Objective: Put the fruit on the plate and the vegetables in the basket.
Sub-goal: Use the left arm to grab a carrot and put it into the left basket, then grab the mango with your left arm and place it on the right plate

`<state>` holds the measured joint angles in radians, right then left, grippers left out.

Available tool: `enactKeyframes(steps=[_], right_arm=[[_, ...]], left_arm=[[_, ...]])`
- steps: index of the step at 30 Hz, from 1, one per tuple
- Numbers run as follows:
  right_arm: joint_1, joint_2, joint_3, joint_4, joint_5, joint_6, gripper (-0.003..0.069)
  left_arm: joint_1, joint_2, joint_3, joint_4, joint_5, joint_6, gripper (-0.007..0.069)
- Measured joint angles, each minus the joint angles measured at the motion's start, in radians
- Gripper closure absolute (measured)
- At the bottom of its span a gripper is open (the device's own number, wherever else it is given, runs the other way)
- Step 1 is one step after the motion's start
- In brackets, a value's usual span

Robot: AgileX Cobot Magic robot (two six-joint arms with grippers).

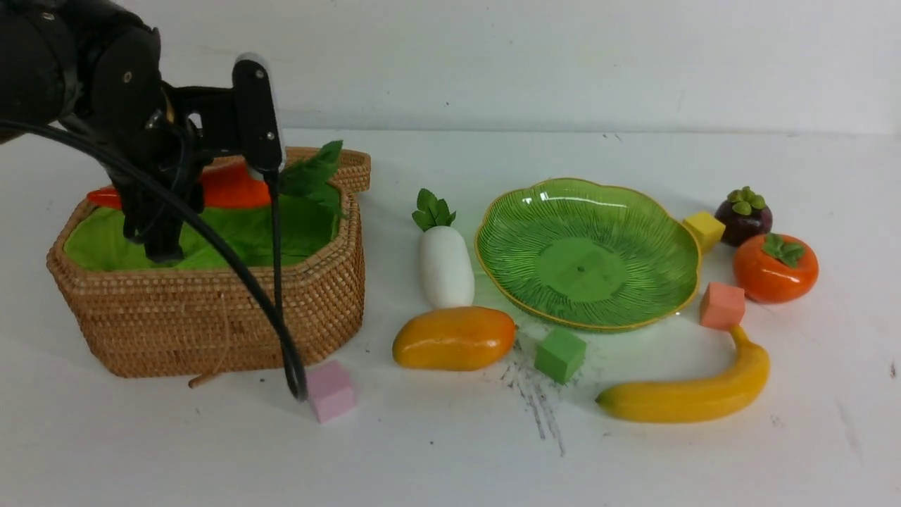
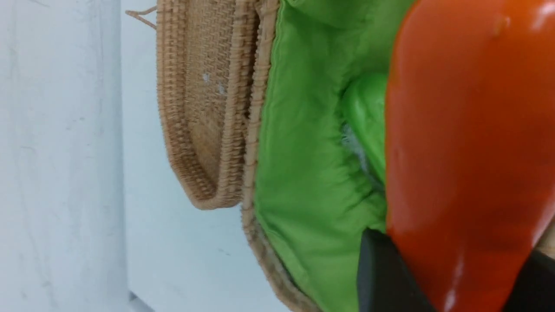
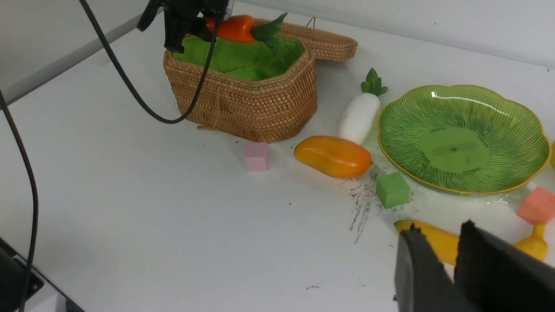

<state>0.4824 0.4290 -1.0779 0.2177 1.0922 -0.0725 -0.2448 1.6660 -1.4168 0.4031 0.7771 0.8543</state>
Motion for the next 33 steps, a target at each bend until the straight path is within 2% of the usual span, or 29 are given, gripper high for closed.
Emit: enactKeyframes(steps=[3, 11, 13, 20, 24, 28, 29, 30, 33], right_arm=[[0.0, 0.0, 0.0, 0.0, 0.0, 0.0, 0.051], [0.0, 0.0, 0.0, 0.0, 0.0, 0.0, 0.051], [0.0, 0.0, 0.0, 0.0, 0.0, 0.0, 0.051], [0.0, 0.0, 0.0, 0.001, 0.0, 0.0, 0.0505], [0.0, 0.0, 0.0, 0.001, 0.001, 0.0, 0.0502], [0.0, 0.0, 0.0, 0.001, 0.001, -0.003, 0.0502], [0.0, 0.0, 0.0, 0.0, 0.0, -0.004, 0.0501], [0.0, 0.0, 0.0, -0.001, 0.0, -0.004, 0.0501], [0.0, 0.0, 0.0, -0.002, -0.001, -0.004, 0.0498]], left_arm=[[0.0, 0.028, 0.0, 0.025, -0.059, -0.016, 0.036], [0.0, 0.053, 0.0, 0.038, -0.102, -0.185, 0.0344], [0.0, 0.053, 0.0, 0.039, -0.102, -0.214, 0.0298], [0.0, 0.035, 0.0, 0.041, -0.089, -0.31, 0.0027], [-0.001, 0.001, 0.0, 0.007, -0.047, -0.366, -0.0012], [-0.046, -0.049, 0.0, -0.17, -0.025, -0.409, 0.0067], [-0.081, -0.058, 0.0, -0.228, -0.017, -0.395, 0.0136], [-0.11, -0.061, 0.0, -0.264, -0.008, -0.375, 0.0172], [-0.224, -0.062, 0.0, -0.371, 0.042, -0.298, 0.0382]])
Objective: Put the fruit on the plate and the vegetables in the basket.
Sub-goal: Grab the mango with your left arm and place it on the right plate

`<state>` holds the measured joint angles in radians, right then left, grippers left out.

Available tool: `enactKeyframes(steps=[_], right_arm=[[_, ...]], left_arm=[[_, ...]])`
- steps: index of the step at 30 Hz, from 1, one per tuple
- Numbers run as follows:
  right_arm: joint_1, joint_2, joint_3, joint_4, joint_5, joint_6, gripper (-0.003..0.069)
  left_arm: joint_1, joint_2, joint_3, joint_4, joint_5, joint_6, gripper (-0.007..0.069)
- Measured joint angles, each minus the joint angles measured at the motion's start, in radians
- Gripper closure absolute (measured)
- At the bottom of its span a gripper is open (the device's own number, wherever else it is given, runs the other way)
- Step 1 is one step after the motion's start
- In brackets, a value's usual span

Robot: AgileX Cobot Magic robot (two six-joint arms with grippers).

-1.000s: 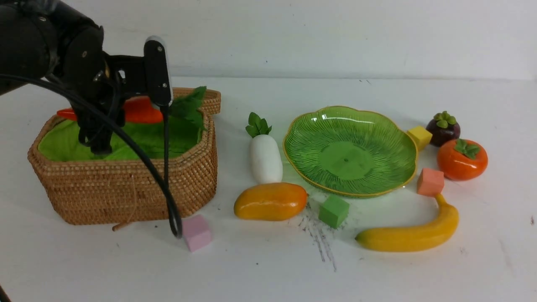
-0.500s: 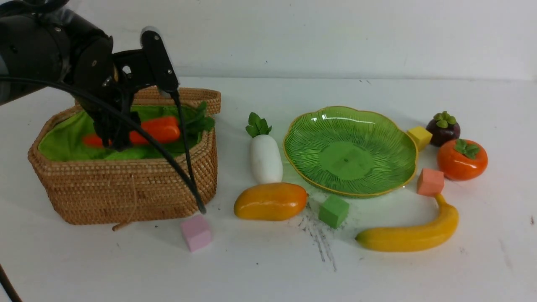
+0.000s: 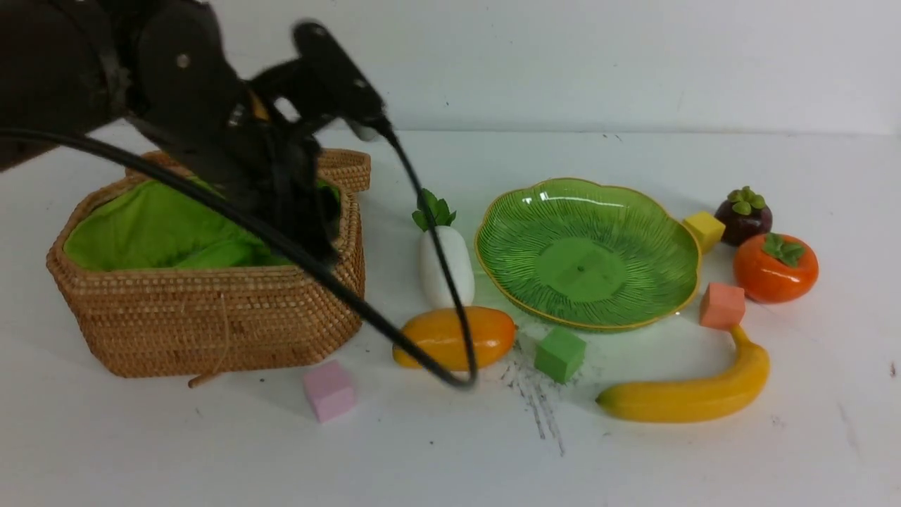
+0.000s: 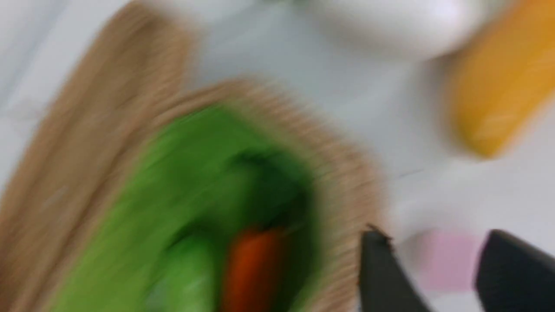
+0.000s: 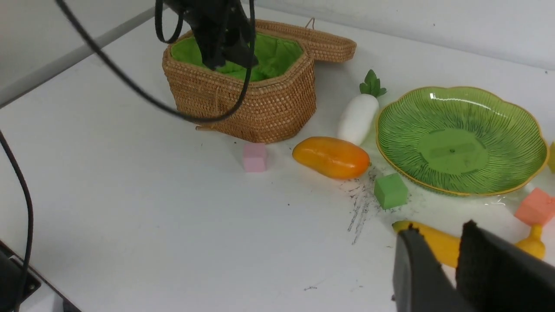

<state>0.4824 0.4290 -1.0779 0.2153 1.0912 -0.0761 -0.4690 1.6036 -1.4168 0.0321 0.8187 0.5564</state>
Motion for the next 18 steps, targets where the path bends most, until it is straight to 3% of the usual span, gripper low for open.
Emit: enactKeyframes(steps=[4, 9, 13, 18], right_arm=[[0.0, 0.0, 0.0, 0.0, 0.011, 0.0, 0.0495], [0.0, 0.0, 0.0, 0.0, 0.038, 0.0, 0.0491], [0.0, 0.0, 0.0, 0.0, 0.06, -0.001, 0.0491], [0.0, 0.0, 0.0, 0.0, 0.084, 0.0, 0.0491]], left_arm=[[-0.133, 0.048, -0.022, -0.1, 0.03, 0.03, 0.0615], [-0.176, 0.174, -0.119, -0.105, 0.054, 0.006, 0.0636], [-0.176, 0.29, -0.182, -0.065, 0.058, 0.002, 0.0528], [-0.176, 0.367, -0.191, -0.002, 0.031, 0.002, 0.0245]])
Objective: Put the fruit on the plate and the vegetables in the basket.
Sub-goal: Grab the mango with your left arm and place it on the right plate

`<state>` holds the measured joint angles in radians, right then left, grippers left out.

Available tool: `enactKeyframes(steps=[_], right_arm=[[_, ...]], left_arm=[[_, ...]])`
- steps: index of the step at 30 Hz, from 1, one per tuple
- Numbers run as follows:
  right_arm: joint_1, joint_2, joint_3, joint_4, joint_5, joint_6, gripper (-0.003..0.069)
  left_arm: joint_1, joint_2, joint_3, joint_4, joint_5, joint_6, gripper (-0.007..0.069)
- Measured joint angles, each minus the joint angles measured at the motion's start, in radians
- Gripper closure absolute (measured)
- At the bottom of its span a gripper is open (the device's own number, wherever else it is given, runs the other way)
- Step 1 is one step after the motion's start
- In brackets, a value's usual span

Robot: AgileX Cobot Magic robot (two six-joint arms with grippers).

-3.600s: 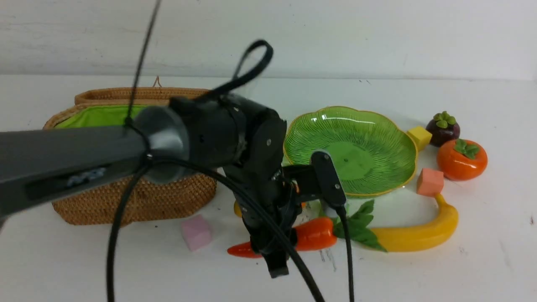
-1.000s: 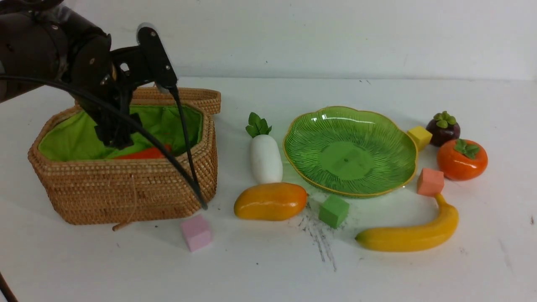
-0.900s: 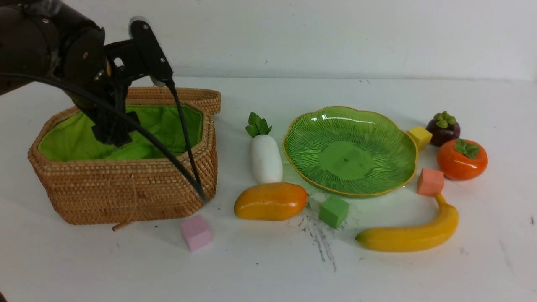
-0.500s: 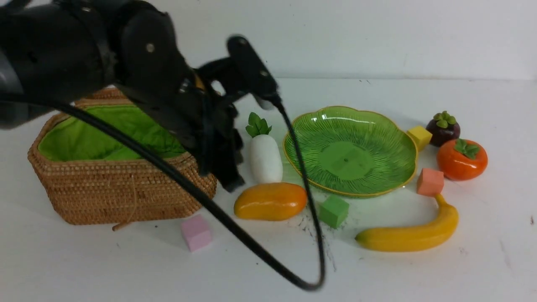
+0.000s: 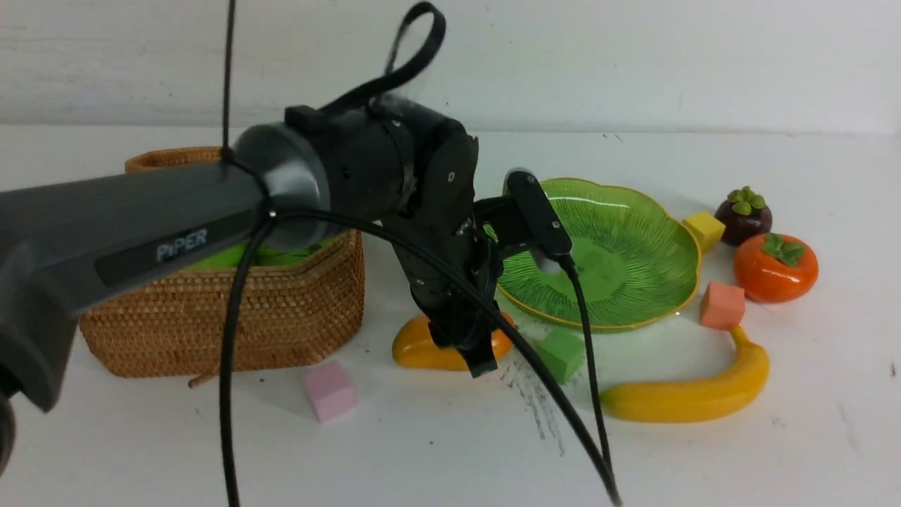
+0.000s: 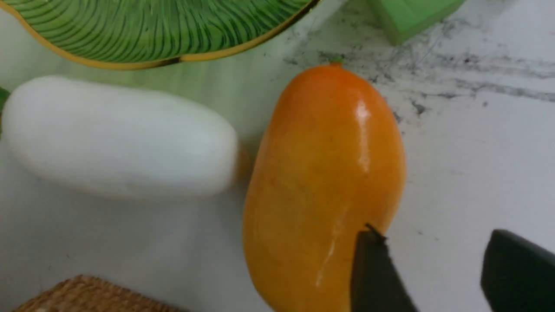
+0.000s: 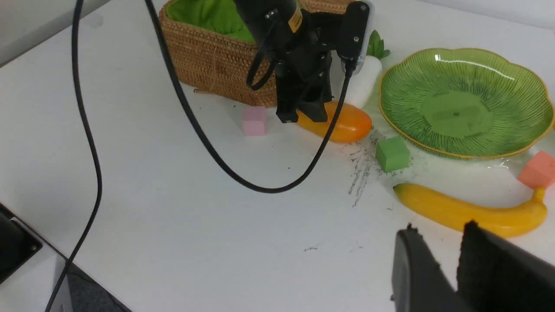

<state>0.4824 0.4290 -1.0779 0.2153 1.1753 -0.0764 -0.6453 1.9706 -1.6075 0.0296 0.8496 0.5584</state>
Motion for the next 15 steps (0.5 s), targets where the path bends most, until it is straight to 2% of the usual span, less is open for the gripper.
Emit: enactKeyframes(steps=[2, 6, 10, 15], right_arm=[[0.0, 0.0, 0.0, 0.0, 0.0, -0.001, 0.0491], [0.0, 0.0, 0.0, 0.0, 0.0, -0.001, 0.0491], [0.0, 0.0, 0.0, 0.0, 0.001, -0.002, 0.0491], [0.0, 0.0, 0.0, 0.0, 0.002, -0.003, 0.0489]], left_arm=[[0.0, 0.029, 0.0, 0.032, -0.035, 0.0, 0.0118], [0.001, 0.072, -0.001, 0.085, -0.106, 0.0, 0.0013], [0.001, 0.107, -0.002, 0.14, -0.149, 0.0, 0.0004], [0.001, 0.138, -0.008, 0.162, -0.156, 0.0, 0.0075]])
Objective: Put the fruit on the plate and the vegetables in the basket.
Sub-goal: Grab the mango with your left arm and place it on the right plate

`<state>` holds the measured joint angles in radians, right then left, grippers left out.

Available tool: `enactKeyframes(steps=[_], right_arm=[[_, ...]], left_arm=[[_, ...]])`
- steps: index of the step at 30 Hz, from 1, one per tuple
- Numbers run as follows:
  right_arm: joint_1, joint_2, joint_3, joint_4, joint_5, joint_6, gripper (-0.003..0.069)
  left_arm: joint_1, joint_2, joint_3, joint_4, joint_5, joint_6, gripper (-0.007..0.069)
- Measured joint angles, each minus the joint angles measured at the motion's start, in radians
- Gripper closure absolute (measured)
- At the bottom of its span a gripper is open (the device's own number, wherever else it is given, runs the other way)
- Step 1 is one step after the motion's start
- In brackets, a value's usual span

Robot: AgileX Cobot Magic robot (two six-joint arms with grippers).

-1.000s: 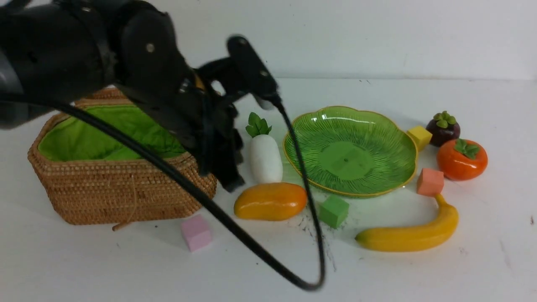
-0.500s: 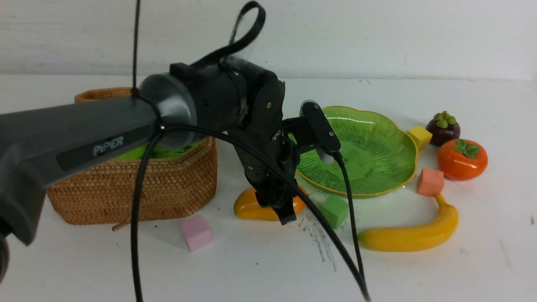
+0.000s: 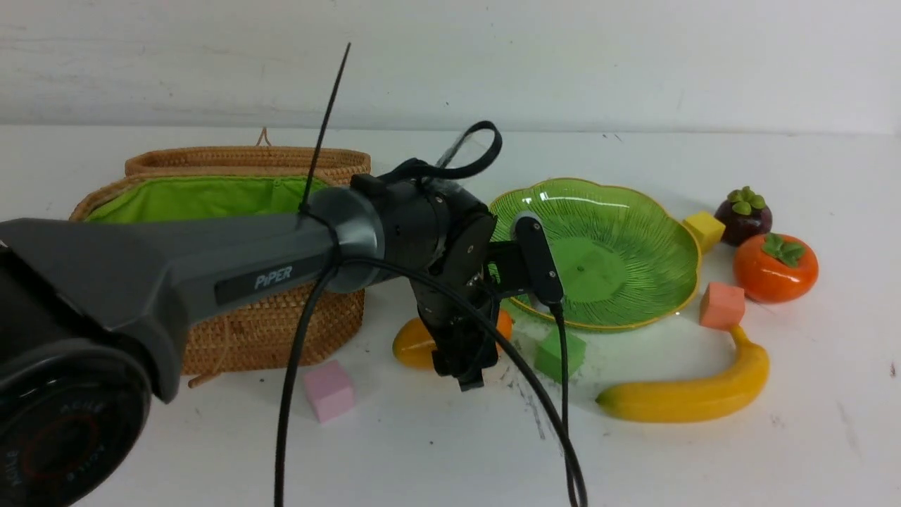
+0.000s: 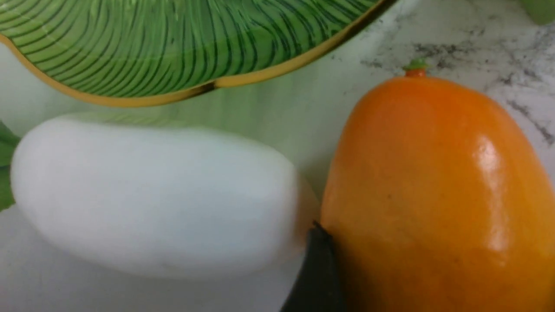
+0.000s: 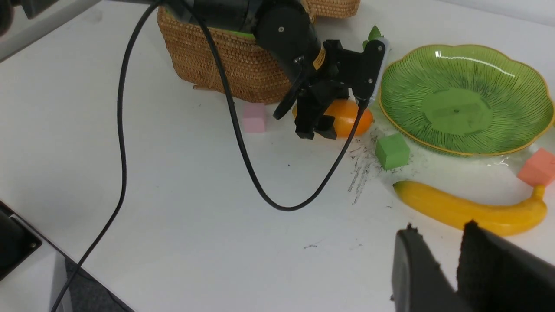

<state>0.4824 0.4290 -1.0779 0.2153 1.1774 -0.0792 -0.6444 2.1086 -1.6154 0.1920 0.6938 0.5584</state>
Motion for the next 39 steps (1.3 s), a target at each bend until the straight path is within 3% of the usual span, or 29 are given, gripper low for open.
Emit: enactKeyframes(steps=[17, 24, 29, 39], right_arm=[[0.0, 0.0, 0.0, -0.001, 0.002, 0.0, 0.0489], [0.0, 0.0, 0.0, -0.001, 0.003, 0.0, 0.0488], [0.0, 0.0, 0.0, -0.001, 0.003, 0.001, 0.0488], [0.0, -0.001, 0.0, -0.001, -0.001, 0.001, 0.0488]], left_arm=[[0.0, -0.007, -0.012, -0.065, 0.112, 0.0, 0.0089], [0.0, 0.025, -0.008, -0.087, 0.104, -0.001, 0.0012], [0.0, 0.032, -0.007, -0.098, 0.117, -0.008, 0.0088], [-0.002, -0.076, -0.052, -0.128, 0.283, -0.036, 0.009]])
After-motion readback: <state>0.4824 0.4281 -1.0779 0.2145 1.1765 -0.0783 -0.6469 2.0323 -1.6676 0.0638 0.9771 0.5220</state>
